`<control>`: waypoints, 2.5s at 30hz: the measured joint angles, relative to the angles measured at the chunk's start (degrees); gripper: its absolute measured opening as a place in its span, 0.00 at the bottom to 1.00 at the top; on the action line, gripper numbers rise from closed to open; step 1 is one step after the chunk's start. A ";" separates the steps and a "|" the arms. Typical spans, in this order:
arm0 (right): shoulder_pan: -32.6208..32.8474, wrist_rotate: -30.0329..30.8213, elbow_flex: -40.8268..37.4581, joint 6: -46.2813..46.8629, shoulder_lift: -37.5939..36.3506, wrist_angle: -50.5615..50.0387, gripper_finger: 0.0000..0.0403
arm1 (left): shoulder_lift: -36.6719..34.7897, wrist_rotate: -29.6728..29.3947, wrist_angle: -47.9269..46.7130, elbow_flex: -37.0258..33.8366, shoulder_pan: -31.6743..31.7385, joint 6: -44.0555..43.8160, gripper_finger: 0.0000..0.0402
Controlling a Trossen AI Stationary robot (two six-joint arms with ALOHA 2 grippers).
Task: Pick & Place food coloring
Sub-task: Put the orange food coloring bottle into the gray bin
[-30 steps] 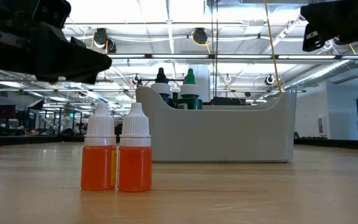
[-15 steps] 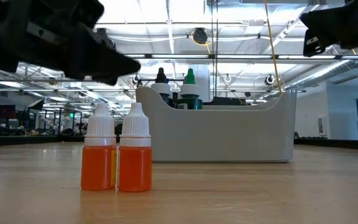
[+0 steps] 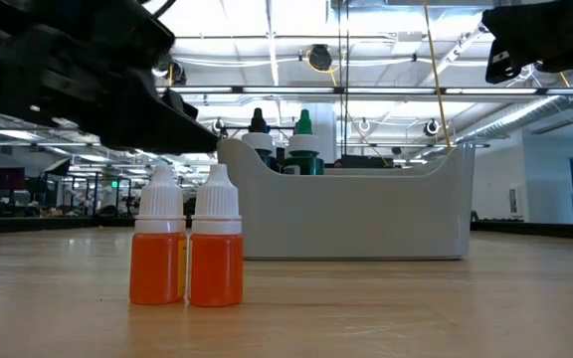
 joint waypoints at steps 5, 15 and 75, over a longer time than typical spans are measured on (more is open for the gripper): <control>0.00 0.00 0.00 0.83 0.00 0.00 0.00 | 0.00 5.71 0.16 0.76 -3.84 0.21 0.11; 0.00 -0.02 0.00 2.12 0.04 -0.05 0.00 | 0.00 -1.15 -14.68 11.82 -11.01 -3.10 0.03; 0.00 -0.02 -0.04 -2.17 0.28 2.12 0.00 | 11.87 -7.35 -21.63 19.80 -16.74 -21.03 0.52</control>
